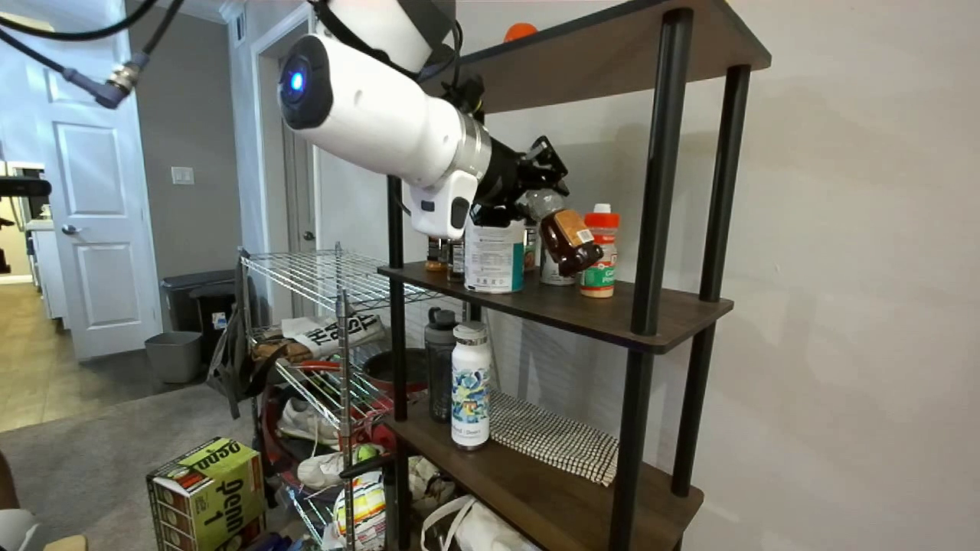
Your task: Move the white container on the second top shelf to the left, then remove the first right bottle from the shelf
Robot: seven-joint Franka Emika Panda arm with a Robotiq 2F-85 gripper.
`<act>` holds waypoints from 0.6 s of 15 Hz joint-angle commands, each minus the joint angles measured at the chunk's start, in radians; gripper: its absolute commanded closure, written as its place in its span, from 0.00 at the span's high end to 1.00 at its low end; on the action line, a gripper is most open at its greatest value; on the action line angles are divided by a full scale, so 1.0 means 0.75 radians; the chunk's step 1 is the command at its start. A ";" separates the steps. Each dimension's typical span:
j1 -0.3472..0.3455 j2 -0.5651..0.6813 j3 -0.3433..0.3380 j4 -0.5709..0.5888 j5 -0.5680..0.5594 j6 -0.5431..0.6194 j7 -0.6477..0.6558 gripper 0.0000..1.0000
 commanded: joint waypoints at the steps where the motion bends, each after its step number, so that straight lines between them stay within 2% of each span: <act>1: -0.066 -0.075 0.050 -0.069 -0.101 -0.112 0.105 0.31; 9: -0.136 -0.025 0.026 -0.056 -0.049 -0.404 0.340 0.31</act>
